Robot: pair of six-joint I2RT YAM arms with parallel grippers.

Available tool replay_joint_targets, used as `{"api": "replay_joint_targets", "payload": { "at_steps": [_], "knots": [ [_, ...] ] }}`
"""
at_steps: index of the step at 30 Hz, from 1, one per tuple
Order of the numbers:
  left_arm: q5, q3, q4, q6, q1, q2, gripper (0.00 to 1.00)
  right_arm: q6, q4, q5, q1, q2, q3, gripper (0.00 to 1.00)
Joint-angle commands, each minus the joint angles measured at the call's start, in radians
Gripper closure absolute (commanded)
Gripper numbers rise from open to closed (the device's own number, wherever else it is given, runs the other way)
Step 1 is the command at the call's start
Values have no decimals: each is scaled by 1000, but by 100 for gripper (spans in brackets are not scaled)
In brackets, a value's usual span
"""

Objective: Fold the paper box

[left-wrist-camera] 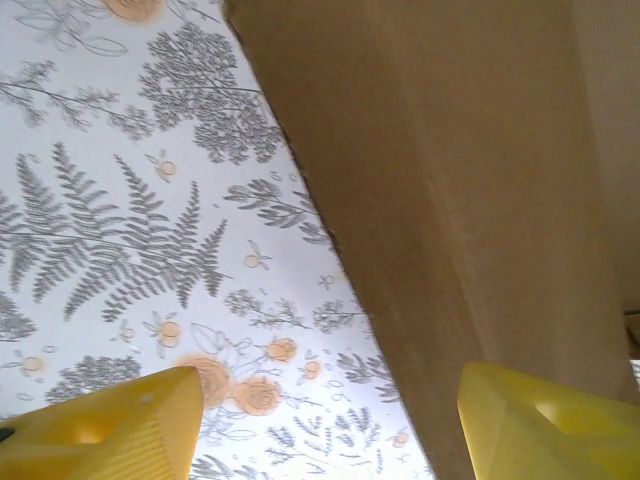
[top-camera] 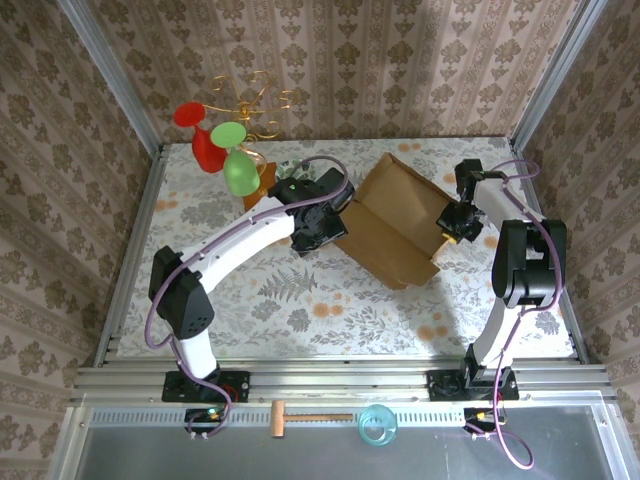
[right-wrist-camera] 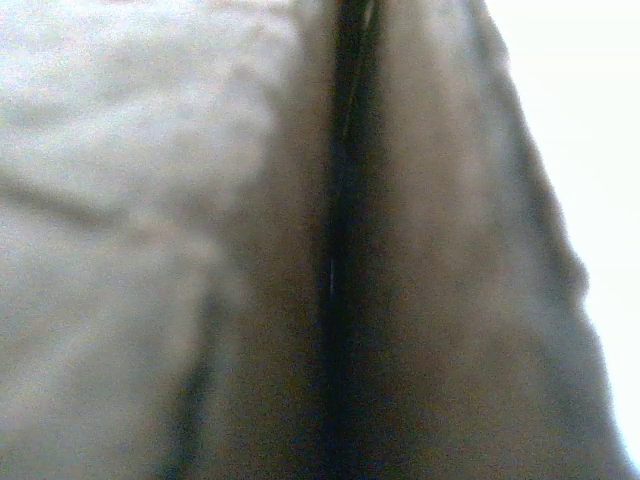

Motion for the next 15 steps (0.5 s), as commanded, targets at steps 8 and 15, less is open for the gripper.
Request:
{"api": "replay_joint_targets", "payload": {
  "at_steps": [8, 15],
  "knots": [
    [15, 25, 91, -44, 6, 65, 39, 39, 0, -46, 6, -5, -61, 100],
    [-11, 46, 65, -39, 0, 91, 59, 44, 3, -50, 6, -17, -77, 100]
  ]
}}
